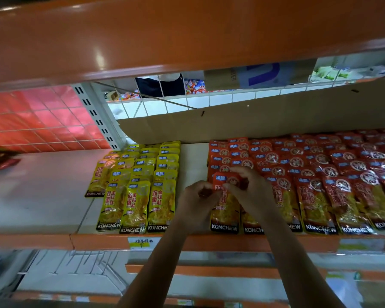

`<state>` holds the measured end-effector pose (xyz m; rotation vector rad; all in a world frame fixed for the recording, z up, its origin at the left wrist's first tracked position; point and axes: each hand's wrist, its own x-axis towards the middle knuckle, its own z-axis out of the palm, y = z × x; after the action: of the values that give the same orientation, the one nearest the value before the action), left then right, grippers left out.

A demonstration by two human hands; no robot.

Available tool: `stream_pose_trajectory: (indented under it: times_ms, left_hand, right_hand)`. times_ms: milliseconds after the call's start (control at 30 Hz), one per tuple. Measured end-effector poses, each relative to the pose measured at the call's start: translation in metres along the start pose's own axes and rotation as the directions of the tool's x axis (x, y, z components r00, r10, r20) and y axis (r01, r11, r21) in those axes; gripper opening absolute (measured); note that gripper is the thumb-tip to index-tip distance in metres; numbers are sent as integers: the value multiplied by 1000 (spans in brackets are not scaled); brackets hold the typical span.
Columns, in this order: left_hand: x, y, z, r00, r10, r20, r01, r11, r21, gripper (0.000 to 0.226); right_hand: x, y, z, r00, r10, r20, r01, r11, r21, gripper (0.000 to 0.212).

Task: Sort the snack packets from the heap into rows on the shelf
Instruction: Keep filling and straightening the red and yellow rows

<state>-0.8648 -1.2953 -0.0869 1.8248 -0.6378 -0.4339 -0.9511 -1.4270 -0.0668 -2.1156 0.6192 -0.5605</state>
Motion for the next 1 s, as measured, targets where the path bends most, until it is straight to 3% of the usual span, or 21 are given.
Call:
stream_pose_trajectory:
  times_ms: [367, 867, 1000]
  left_hand:
    - [-3, -3, -4, 999, 29, -38, -15, 940, 341, 14]
    - [-6, 4, -5, 994, -13, -112, 67, 864, 499, 25]
    - [-9, 7, -13, 976, 77, -202, 33, 871, 490, 18]
  right_hand:
    - [2, 7, 1, 998, -37, 50, 47, 973, -226, 40]
    - [-5, 1, 2, 999, -41, -26, 36, 984, -172, 36]
    - [-7, -14, 18, 995, -91, -27, 86, 984, -155, 31]
